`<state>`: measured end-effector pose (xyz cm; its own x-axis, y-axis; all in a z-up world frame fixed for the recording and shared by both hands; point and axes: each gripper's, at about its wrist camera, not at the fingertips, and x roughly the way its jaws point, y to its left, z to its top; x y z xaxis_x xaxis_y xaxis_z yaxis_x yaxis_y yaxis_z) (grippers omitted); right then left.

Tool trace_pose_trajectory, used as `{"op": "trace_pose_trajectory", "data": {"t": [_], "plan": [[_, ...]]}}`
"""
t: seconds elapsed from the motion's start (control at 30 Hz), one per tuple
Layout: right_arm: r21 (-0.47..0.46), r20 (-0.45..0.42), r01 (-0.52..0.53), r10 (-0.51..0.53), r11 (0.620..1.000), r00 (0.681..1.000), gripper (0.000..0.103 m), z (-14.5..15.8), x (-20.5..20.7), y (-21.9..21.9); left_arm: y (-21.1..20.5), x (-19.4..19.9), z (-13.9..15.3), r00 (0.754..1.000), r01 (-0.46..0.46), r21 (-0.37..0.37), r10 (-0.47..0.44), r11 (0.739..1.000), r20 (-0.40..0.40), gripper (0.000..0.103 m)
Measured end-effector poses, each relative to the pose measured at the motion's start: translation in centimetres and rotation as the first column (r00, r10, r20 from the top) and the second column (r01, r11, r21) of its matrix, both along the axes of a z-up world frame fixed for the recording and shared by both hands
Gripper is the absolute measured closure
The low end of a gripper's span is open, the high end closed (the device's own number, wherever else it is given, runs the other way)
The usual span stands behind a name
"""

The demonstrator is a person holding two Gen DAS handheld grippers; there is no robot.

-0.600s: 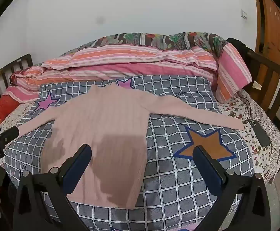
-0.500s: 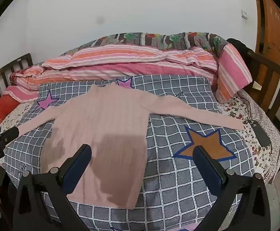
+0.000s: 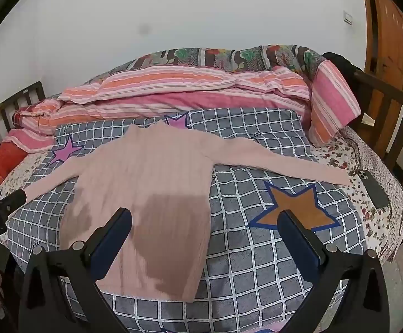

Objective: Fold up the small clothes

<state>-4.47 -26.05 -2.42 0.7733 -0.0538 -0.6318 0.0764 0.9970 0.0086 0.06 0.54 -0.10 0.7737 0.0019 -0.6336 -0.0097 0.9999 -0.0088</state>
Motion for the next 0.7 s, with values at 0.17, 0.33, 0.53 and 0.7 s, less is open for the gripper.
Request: {"op": "trace_pose_trajectory", "data": {"t": [0.17,0.33,0.53,0.7], "plan": [[0.004,0.001,0.002,-0.002,1.000,1.000,0.000,0.12,-0.03,-0.15,-0.04,0.03,0.00,1.000,0.002,0.013,-0.002,1.000,0.005,0.000],[0.020,0.001,0.004,-0.004,1.000,1.000,0.000,0.21,0.16,-0.12,-0.12,0.00,0.13,1.000,0.004,0.018,-0.004,1.000,0.009,0.000],[0.020,0.003,-0.001,0.001,1.000,1.000,0.000,0.15,0.24,0.07,0.01,0.13,0.13,1.000,-0.001,0.016,0.001,1.000,0.005,0.000],[0.019,0.005,-0.002,0.002,1.000,1.000,0.000,0.11,0.20,0.06,0.08,0.21,0.20,1.000,0.000,0.017,0.000,1.000,0.004,0.000]]}}
